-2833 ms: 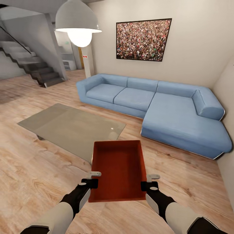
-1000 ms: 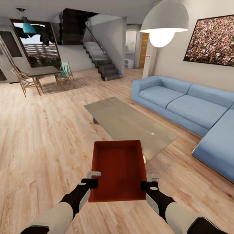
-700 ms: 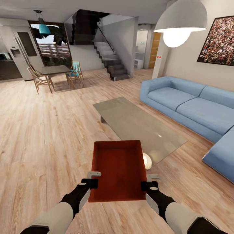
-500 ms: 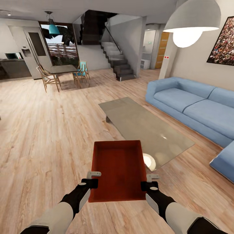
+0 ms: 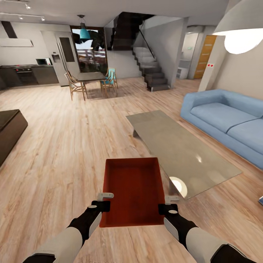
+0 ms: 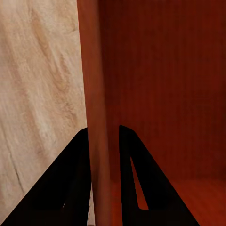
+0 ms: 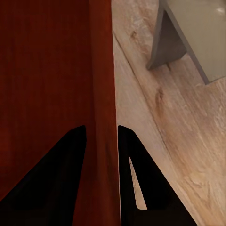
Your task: Move the two storage containers from the living room to the garage. In the garage, place one container on the floor and stack the other container on top of it (either order is fine).
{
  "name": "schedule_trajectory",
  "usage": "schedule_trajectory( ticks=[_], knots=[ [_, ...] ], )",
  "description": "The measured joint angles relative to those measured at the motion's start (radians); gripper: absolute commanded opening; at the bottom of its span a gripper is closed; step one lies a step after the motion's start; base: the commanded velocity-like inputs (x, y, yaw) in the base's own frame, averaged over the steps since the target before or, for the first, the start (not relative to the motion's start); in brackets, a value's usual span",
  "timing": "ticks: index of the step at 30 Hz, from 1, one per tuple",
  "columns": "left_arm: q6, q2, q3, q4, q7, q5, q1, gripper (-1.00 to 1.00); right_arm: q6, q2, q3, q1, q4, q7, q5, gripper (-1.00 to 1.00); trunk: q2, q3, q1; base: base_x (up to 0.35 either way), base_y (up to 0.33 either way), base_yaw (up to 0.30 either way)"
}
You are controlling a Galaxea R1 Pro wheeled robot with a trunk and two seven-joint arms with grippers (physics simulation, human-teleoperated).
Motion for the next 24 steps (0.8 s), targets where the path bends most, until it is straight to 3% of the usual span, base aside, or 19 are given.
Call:
schedule_trajectory(
  ticks=[24],
  knots=[
    [0.000,0.000,-0.001,0.000,0.001,0.001,0.000,-1.00,0.000,0.000,0.001,0.000,0.000,0.000,-0.002,-1.00,0.000,0.000,0.000,0.000,0.000,0.293]
  ],
)
